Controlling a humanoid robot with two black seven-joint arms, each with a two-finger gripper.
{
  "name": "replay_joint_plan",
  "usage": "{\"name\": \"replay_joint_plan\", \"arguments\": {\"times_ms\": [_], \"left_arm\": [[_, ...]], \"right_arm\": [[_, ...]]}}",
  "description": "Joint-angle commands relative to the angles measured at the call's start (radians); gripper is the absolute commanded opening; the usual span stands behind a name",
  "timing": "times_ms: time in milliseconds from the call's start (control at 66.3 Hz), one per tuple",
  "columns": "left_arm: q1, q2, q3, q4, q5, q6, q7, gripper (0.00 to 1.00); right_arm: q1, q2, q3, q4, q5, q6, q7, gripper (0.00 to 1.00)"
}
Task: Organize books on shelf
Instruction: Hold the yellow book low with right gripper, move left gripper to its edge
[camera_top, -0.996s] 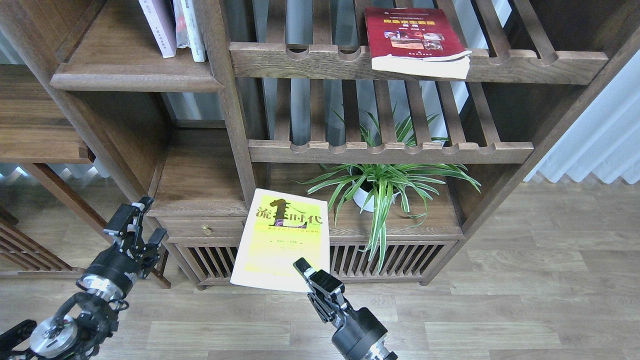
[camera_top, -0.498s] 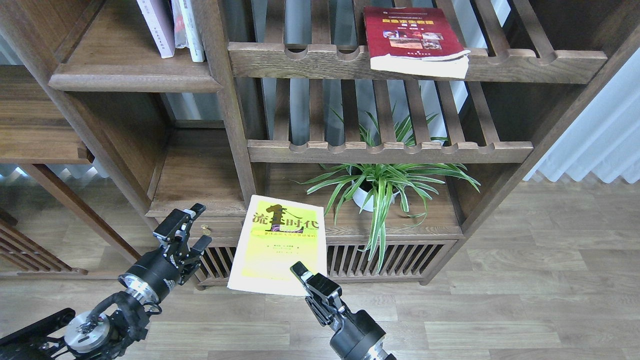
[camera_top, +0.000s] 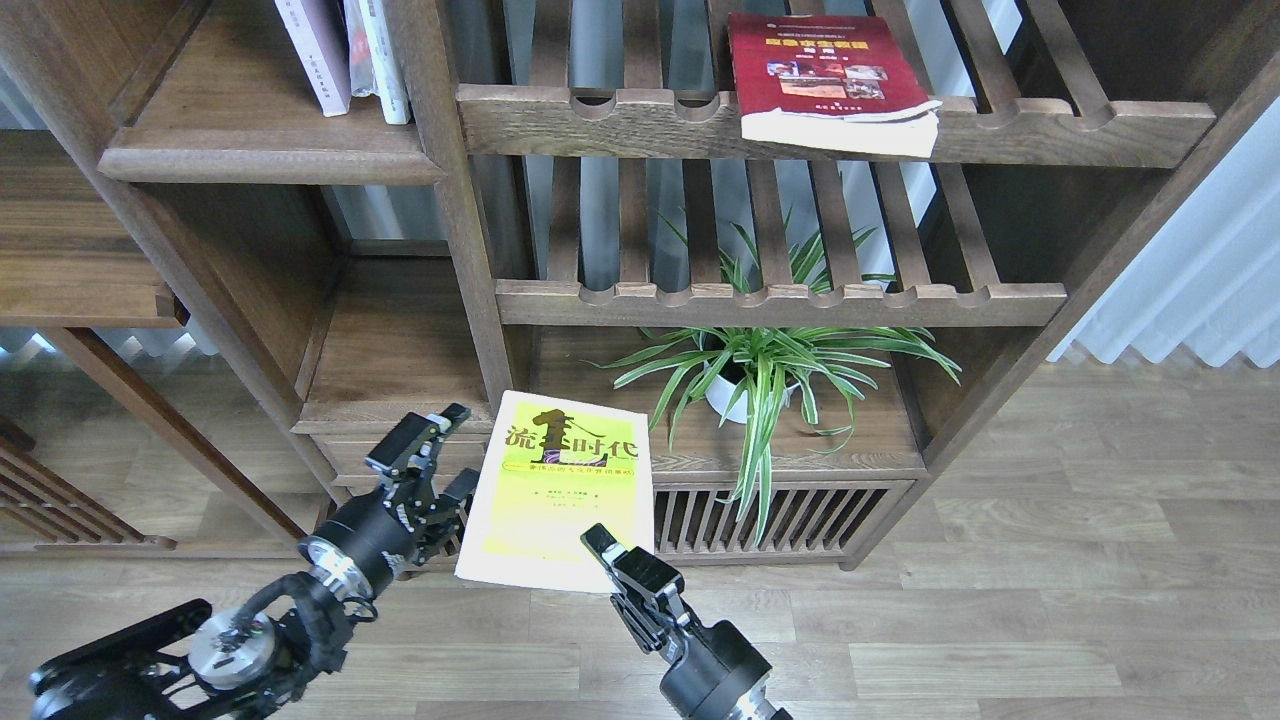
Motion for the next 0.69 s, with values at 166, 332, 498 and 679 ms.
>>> {"name": "replay_joint_plan", "arguments": {"times_ms": [166, 332, 498, 679], "left_arm": [[-0.009, -0.022, 0.019, -0.001, 0.001, 0.000, 0.000, 1.00], [-0.006, -0.022, 0.019, -0.001, 0.002, 0.000, 0.000, 1.00], [-0.003, -0.008, 0.024, -0.001, 0.008, 0.000, 0.005, 1.00], [-0.017, 0.044, 0.055, -0.001, 0.008, 0.000, 0.167, 1.00]], "right_arm": [[0.000, 0.000, 0.000, 0.002, 0.000, 0.002, -0.001, 0.06], [-0.006, 0.000, 0.014, 0.002, -0.002, 0.005, -0.015, 0.06], [-0.017, -0.028, 0.038, 0.003, -0.002, 0.051, -0.077, 0.06], [-0.021, -0.087, 0.041, 0.003, -0.003, 0.105, -0.127, 0.06]]}}
